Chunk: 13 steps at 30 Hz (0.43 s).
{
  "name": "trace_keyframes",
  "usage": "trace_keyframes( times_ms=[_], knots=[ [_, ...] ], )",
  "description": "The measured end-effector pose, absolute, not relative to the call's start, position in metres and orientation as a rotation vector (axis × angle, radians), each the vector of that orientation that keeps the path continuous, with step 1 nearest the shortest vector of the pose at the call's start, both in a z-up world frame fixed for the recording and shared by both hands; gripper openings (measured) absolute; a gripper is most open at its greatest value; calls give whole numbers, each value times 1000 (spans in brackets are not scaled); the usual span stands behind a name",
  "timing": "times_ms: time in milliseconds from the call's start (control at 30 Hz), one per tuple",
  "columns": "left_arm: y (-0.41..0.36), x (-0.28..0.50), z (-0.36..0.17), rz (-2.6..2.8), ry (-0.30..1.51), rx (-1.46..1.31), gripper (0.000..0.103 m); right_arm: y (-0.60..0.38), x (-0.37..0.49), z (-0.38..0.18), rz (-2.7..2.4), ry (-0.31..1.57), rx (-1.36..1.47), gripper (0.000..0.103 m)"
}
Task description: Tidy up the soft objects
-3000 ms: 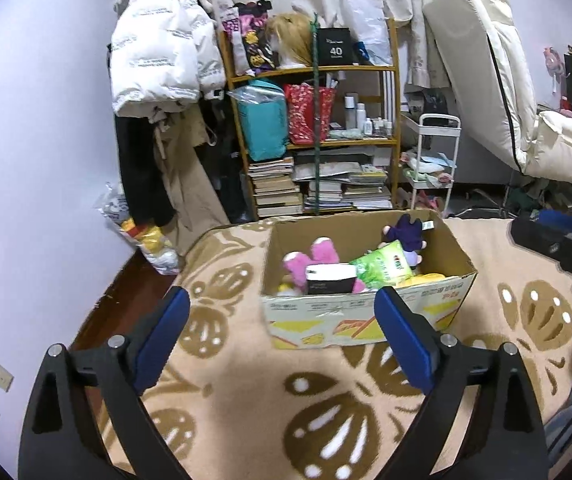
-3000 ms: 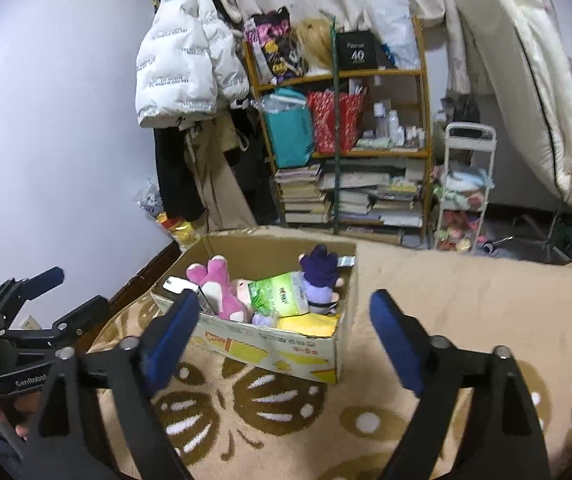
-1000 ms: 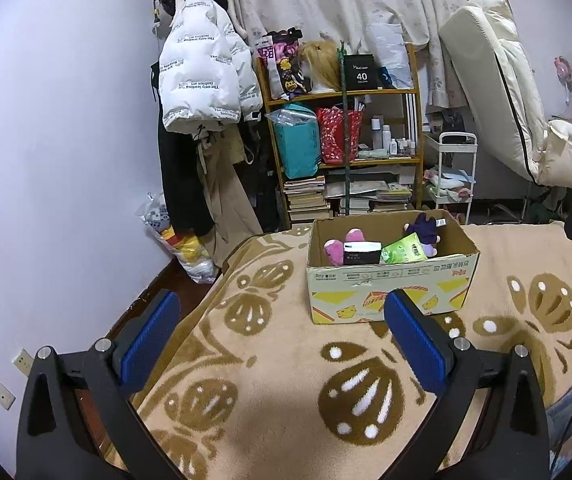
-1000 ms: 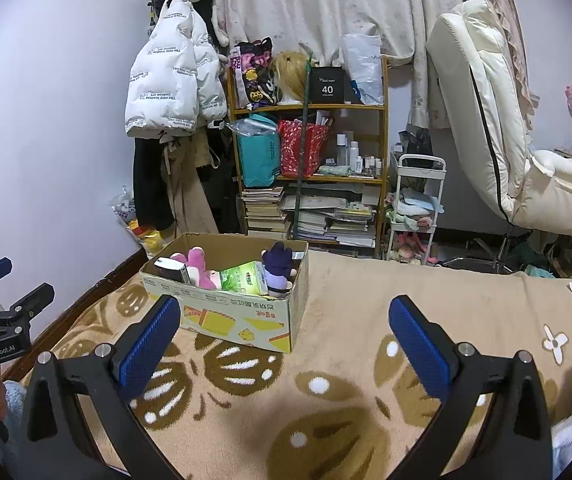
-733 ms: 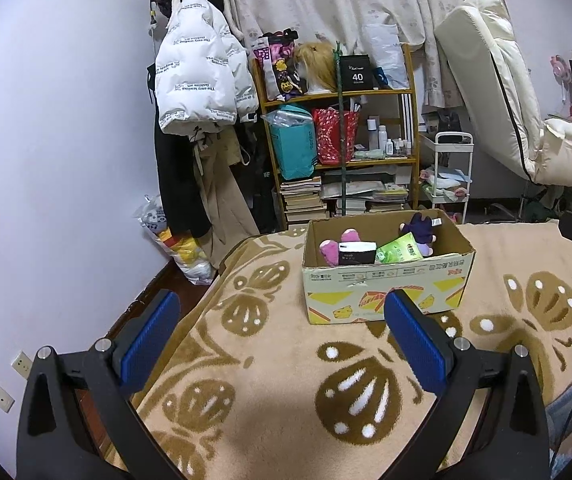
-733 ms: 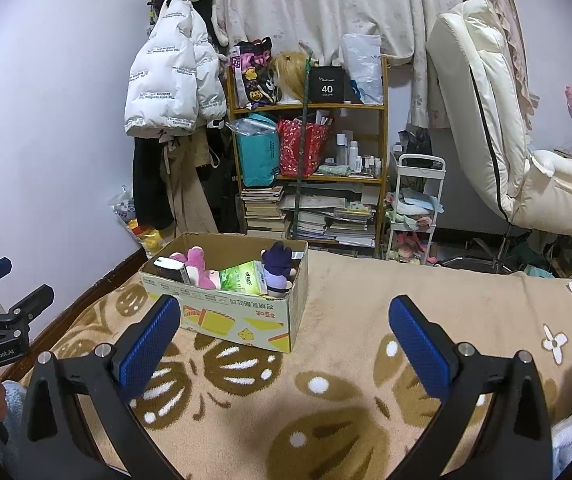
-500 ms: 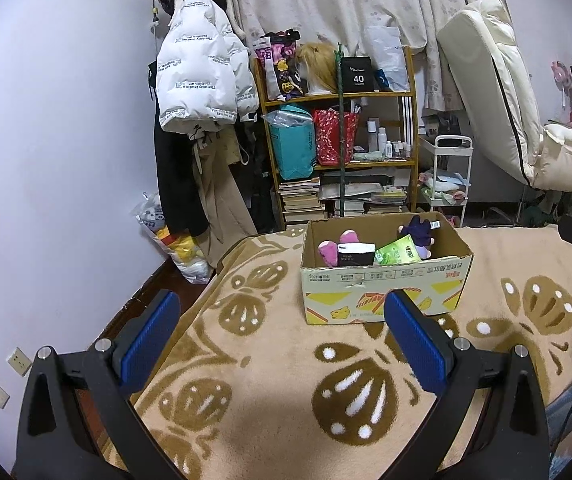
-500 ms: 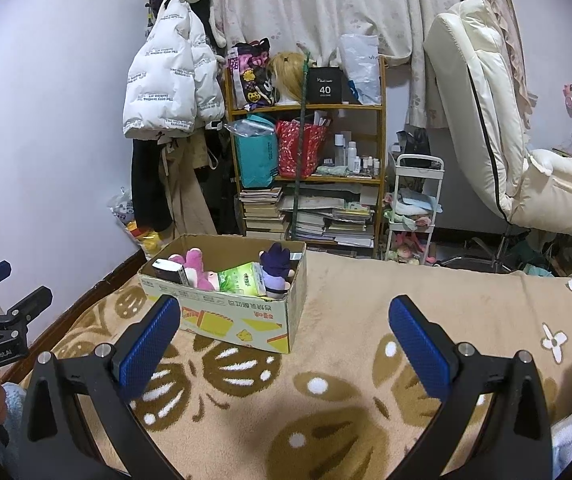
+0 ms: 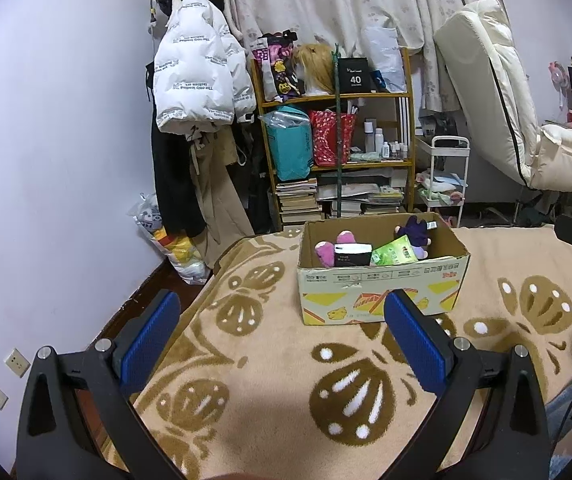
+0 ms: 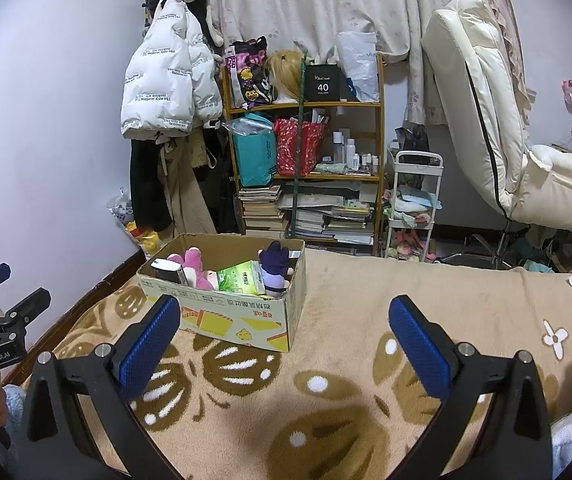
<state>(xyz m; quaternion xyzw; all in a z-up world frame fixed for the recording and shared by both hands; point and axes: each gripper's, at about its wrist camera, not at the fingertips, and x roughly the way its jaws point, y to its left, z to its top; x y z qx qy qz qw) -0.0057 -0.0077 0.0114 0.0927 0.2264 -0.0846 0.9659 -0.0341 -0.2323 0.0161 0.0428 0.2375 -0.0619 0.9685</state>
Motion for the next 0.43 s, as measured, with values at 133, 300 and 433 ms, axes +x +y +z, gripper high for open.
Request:
trace_keyframes(
  times_ms=[133, 300, 433],
  knots=[
    [-9, -7, 12, -165, 452, 191, 101, -233, -33, 16, -125, 480, 88, 103],
    [-10, -7, 12, -161, 445, 195, 101, -233, -34, 16, -125, 480, 87, 103],
    [-13, -8, 13, -164, 440, 204, 101, -233, -34, 16, -126, 481, 88, 103]
  ],
)
